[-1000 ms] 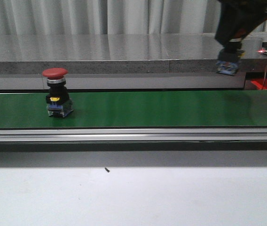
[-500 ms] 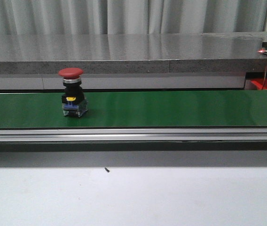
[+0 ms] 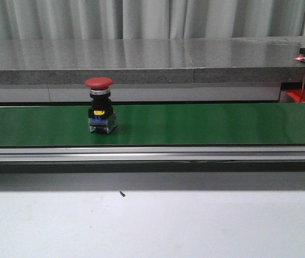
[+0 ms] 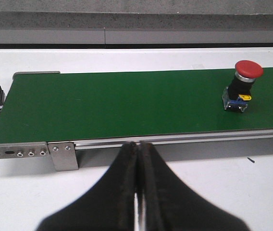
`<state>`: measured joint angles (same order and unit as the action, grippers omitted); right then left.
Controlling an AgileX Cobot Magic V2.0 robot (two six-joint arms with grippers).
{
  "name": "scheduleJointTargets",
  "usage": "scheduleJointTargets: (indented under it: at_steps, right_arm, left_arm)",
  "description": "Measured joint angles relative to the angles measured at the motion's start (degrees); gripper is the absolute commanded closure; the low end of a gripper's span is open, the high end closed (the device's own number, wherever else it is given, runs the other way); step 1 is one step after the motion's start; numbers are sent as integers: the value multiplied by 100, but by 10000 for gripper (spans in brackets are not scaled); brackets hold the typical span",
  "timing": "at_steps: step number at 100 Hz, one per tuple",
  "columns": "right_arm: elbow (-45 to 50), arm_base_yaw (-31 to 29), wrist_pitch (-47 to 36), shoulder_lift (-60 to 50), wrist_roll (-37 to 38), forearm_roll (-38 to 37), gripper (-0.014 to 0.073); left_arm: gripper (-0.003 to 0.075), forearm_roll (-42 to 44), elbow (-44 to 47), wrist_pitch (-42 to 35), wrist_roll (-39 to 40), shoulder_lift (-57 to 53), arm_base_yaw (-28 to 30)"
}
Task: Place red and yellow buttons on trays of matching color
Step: 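Carry the red button into the red tray and open the right gripper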
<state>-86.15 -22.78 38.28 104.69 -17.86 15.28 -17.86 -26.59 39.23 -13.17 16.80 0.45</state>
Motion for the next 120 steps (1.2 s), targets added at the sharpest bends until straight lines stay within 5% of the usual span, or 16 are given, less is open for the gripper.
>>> scheduleJointTargets:
  at_steps: [61, 107, 120]
  right_arm:
    - [0, -34, -413, 946, 98, 49, 466]
    - [-26, -34, -501, 1088, 107, 95, 197]
    - [-26, -34, -501, 1136, 107, 95, 179]
  left_arm:
    - [740, 0, 0, 0, 0, 0, 0]
    - [740, 0, 0, 0, 0, 0, 0]
    - [740, 0, 0, 0, 0, 0, 0]
